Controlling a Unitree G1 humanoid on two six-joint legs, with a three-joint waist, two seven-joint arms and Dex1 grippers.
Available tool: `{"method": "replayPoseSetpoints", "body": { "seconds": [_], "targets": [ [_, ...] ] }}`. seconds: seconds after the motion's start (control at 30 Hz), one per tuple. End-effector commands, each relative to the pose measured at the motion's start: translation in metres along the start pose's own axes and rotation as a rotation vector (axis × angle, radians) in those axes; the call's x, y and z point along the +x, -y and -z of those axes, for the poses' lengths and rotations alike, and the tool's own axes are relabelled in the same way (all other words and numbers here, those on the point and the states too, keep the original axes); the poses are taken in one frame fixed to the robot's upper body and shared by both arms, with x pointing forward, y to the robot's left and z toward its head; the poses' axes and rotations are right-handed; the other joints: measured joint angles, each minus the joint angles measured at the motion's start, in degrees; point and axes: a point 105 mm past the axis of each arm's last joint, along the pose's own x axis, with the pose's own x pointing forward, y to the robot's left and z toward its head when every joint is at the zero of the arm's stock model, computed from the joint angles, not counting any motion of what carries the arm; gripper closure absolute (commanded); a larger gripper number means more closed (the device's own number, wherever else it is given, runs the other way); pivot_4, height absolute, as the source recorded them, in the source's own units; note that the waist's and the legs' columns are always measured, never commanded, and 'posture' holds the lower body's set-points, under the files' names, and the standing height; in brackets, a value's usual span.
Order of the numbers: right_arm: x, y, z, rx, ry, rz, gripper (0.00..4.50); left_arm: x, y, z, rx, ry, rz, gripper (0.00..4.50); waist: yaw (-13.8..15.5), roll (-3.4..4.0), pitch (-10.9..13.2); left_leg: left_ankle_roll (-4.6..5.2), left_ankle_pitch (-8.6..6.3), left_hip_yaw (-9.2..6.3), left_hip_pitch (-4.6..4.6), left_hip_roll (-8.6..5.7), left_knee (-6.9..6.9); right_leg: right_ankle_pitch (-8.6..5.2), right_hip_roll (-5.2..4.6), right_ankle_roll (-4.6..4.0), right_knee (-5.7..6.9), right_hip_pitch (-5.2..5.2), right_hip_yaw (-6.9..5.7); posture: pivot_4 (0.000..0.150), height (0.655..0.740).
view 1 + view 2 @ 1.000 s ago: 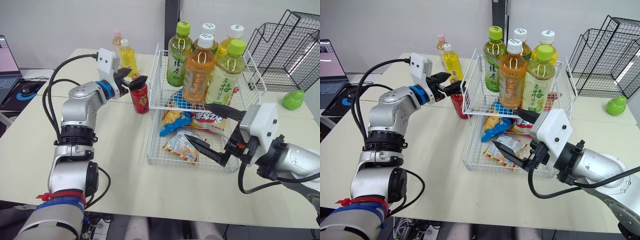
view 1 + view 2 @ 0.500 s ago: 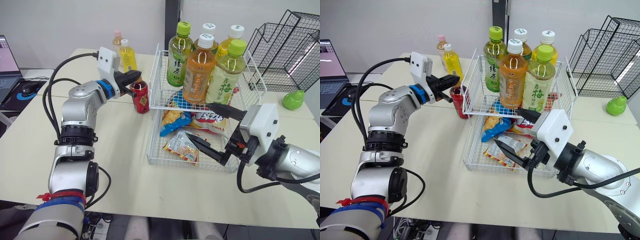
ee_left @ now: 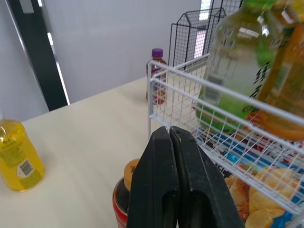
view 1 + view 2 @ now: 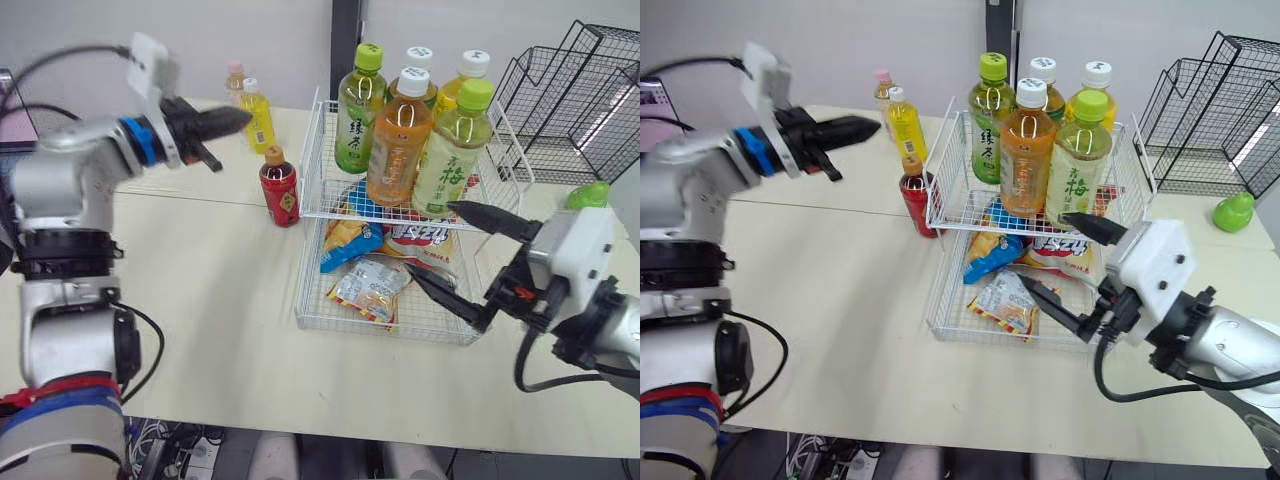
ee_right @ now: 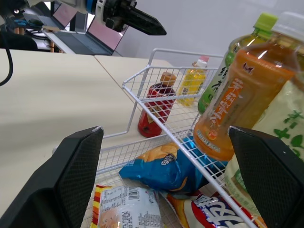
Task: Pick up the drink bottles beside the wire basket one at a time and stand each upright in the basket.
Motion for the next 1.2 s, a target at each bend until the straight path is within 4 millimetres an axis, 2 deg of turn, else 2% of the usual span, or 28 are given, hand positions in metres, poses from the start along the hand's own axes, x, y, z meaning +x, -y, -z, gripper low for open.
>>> {"method": "replayPoseSetpoints", "body": {
  "seconds": [0.03,0.1,0.23,0.33,0.57,0.77,0.93,1.2],
  "targets": [
    [-0.006,0.0,-0.012,-0.044,0.048,-0.012,0.0,-0.009,0.0,-0.027,0.021,0.063,0.02,4.48,-0.05,0.02,-0.01,0.0,0.0,-0.01,0.02,0.0,-0.01,0.0,0.0,0.0,-0.01,0.03,-0.02,0.15,0.7134],
    [-0.004,-0.001,-0.012,-0.041,0.06,-0.017,0.0,-0.009,-0.003,-0.027,0.01,0.066,0.011,4.48,-0.15,0.04,-0.02,0.0,0.0,-0.01,0.16,0.01,-0.03,-0.01,0.0,0.0,0.0,0.15,-0.01,0.15,0.7134],
    [0.0,-0.006,-0.013,-0.021,0.079,-0.037,0.0,-0.006,-0.01,-0.01,-0.006,0.055,-0.027,4.48,-0.19,0.04,-0.02,0.0,0.0,0.0,0.44,0.05,-0.05,-0.06,0.01,0.04,0.0,0.38,-0.01,0.15,0.7134],
    [0.002,-0.007,-0.012,-0.016,0.08,-0.046,0.0,-0.006,-0.015,0.008,-0.029,0.022,-0.05,3.93,-0.21,0.03,-0.01,0.0,0.0,0.04,0.43,0.04,-0.05,-0.02,0.0,-0.03,0.0,0.36,0.05,0.15,0.7134],
    [0.003,-0.009,-0.013,-0.024,0.084,-0.055,0.0,0.008,-0.017,0.053,-0.048,-0.021,-0.072,1.72,-0.05,0.02,-0.01,0.0,0.0,0.03,0.4,0.03,-0.05,-0.02,-0.04,-0.04,0.0,0.35,0.03,0.15,0.7134],
    [0.003,-0.01,-0.014,-0.029,0.088,-0.061,0.0,0.037,-0.02,0.067,-0.058,0.0,-0.175,0.05,0.2,0.02,-0.01,0.0,0.0,0.05,0.39,0.01,-0.05,-0.02,-0.05,-0.04,-0.02,0.35,0.05,0.15,0.7134],
    [0.003,-0.012,-0.015,-0.031,0.089,-0.062,0.0,0.054,-0.019,0.077,-0.058,-0.029,-0.227,0.02,-0.07,0.01,-0.01,0.0,-0.01,0.04,0.39,0.01,-0.06,-0.02,-0.02,-0.04,-0.01,0.33,0.05,0.15,0.7134],
    [0.002,-0.013,-0.018,-0.03,0.096,-0.07,0.0,0.068,-0.019,0.088,-0.052,-0.051,-0.246,0.02,-0.1,0.01,-0.01,0.0,-0.01,0.06,0.39,0.01,-0.07,-0.03,-0.01,-0.03,-0.02,0.33,0.05,0.15,0.7134]
  ]
}}
